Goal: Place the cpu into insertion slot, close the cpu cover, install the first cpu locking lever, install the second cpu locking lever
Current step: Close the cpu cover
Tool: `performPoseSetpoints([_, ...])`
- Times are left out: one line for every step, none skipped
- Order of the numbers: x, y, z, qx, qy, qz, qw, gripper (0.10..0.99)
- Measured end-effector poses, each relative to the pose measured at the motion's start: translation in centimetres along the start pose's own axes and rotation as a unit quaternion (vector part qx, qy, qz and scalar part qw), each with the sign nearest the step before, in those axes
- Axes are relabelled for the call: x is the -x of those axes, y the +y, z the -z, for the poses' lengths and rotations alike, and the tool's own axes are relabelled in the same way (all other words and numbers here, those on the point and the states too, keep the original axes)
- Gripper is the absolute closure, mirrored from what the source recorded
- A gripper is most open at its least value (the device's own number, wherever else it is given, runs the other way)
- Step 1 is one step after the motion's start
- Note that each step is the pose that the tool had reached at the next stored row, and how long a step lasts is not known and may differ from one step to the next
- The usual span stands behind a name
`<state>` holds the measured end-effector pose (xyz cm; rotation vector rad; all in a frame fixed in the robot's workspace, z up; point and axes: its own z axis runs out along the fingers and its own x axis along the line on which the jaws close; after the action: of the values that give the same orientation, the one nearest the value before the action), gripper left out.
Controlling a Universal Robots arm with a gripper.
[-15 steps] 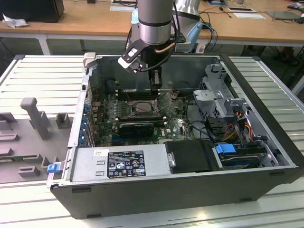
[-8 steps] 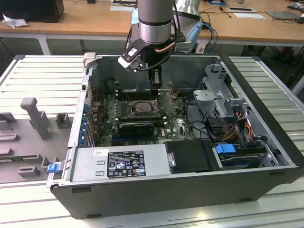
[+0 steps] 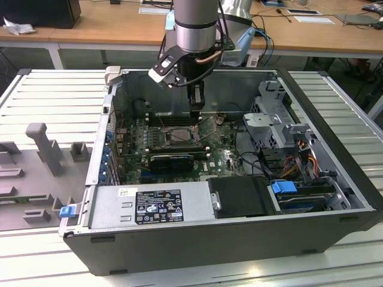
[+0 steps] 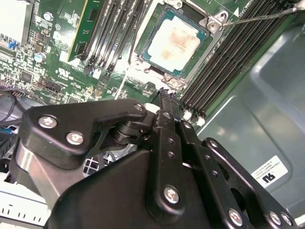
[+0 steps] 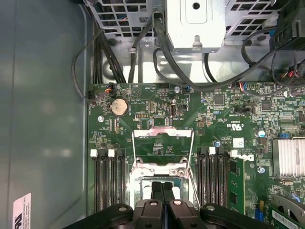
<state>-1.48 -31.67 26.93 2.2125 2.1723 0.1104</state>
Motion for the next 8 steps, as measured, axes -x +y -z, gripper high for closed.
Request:
performPoseSetpoints([0.0, 0.01, 0.13, 0.0, 0.0, 0.0, 1.0, 0.98])
performPoseSetpoints([-0.01, 0.02, 0.3, 0.0, 0.0, 0.0, 1.0, 0.98])
performPoseSetpoints([-0.01, 0.05, 0.6, 0.0, 0.0, 0.0, 1.0, 0.98])
performPoseSetpoints([-0.02, 0.07, 0.94, 0.0, 0.0, 0.0, 1.0, 0.98])
performPoseSetpoints([-0.02, 0.1, 1.04, 0.0, 0.0001, 0.0, 1.0, 0.98])
performPoseSetpoints([-0.03, 0.36, 1.02, -0.0007, 0.0001, 0.0, 1.0, 0.98])
performPoseSetpoints([-0.03, 0.68, 1.01, -0.002, -0.0001, 0.0, 1.0, 0.98])
performPoseSetpoints([-0.04, 0.7, 1.25, -0.0021, -0.0001, 0.0, 1.0, 0.98])
